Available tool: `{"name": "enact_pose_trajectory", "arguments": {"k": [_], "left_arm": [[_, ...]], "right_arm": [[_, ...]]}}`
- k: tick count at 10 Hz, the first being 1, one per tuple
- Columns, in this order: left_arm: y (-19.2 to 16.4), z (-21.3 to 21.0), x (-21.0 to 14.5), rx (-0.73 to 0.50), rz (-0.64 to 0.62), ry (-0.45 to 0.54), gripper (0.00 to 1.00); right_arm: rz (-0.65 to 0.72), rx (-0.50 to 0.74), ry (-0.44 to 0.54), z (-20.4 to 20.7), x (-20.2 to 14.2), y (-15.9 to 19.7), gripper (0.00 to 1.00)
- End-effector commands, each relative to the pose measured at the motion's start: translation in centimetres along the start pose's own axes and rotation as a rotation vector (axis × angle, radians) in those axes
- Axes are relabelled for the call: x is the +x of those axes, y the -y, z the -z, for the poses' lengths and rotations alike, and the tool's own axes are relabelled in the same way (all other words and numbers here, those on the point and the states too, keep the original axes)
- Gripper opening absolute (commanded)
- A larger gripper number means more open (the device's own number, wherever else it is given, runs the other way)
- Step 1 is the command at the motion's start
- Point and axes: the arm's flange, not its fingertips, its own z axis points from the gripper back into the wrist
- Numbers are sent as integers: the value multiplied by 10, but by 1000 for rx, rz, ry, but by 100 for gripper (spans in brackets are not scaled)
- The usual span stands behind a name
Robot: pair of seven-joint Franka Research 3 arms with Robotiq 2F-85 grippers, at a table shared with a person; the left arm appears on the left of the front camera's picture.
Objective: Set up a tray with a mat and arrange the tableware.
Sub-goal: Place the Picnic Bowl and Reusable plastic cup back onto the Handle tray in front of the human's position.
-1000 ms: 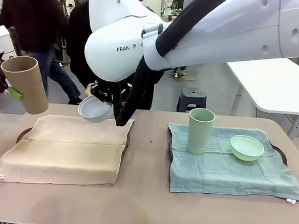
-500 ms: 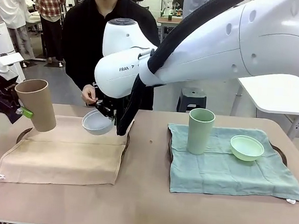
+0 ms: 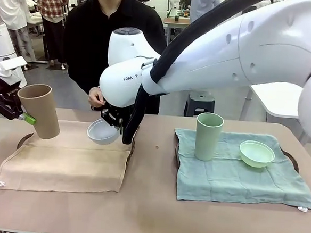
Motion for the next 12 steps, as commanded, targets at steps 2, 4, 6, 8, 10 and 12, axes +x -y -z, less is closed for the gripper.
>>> {"name": "enact_pose_trajectory", "arguments": {"k": [2,4,6,8,10,12], "left_arm": [[-12,18,-18,18,99,15,85],[-23,29,-33,22,102,15,85],[-36,36,-49,48,97,17,85],[-42,40,-55,61,94,6,85],[-45,41,-58,81,75,-8,100],[-44,41,-57,85,53,-4,100]], "right_arm": [[-35,52,1,28,14,1,4],[-51,65,3,40,19,0,4],[-63,71,-6,48,21,-1,4],[-74,75,-5,51,21,-1,4],[-74,63,-14,56,22,1,4],[-71,41,-3,55,21,2,64]]}}
